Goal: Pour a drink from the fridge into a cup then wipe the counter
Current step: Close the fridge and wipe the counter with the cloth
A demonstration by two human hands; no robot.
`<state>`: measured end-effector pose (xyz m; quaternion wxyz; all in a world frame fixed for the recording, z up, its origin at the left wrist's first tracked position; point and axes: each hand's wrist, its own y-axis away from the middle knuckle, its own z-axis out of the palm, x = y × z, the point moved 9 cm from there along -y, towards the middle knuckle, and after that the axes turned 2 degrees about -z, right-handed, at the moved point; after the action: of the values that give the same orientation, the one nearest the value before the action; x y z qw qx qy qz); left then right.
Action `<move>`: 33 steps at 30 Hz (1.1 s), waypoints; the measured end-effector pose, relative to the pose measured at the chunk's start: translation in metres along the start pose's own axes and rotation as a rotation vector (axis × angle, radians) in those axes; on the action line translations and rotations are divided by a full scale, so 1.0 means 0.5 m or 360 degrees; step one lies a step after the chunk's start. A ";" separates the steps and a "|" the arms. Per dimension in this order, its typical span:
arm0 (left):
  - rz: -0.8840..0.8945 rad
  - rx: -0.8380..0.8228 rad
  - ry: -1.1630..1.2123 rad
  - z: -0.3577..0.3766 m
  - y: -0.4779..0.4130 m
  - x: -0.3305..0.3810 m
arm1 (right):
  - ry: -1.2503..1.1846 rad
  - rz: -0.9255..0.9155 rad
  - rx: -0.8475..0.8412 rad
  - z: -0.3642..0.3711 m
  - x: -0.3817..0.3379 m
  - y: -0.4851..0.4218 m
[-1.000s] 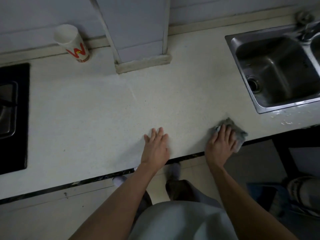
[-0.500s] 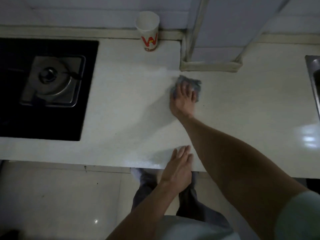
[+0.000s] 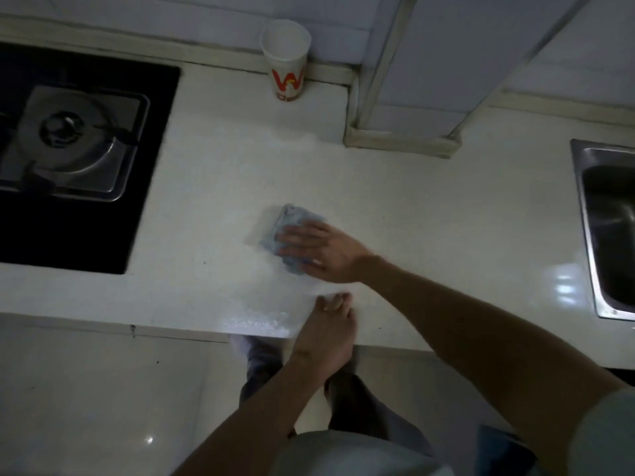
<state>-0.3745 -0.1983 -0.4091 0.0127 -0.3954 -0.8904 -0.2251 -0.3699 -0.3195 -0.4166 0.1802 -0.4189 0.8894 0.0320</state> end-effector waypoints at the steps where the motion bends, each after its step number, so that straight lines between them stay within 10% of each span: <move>1: -0.0021 -0.0027 0.0001 -0.003 -0.006 0.006 | 0.0026 0.0122 0.0043 -0.021 0.057 0.027; 16: -0.0275 0.0091 0.0145 -0.038 -0.135 0.169 | 0.0133 0.1657 0.0248 -0.191 0.464 0.536; 25: -0.0371 -0.0036 0.0044 0.001 -0.111 0.213 | 0.0034 0.2094 0.0596 -0.141 0.275 0.716; 33: -0.0347 -0.0011 0.0051 0.009 -0.109 0.211 | 0.0141 0.1879 0.0575 -0.074 0.061 0.743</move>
<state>-0.4852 -0.1547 -0.4132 0.0010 -0.2925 -0.9271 -0.2345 -0.6794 -0.1092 -0.4276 0.1631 0.1801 0.9691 -0.0422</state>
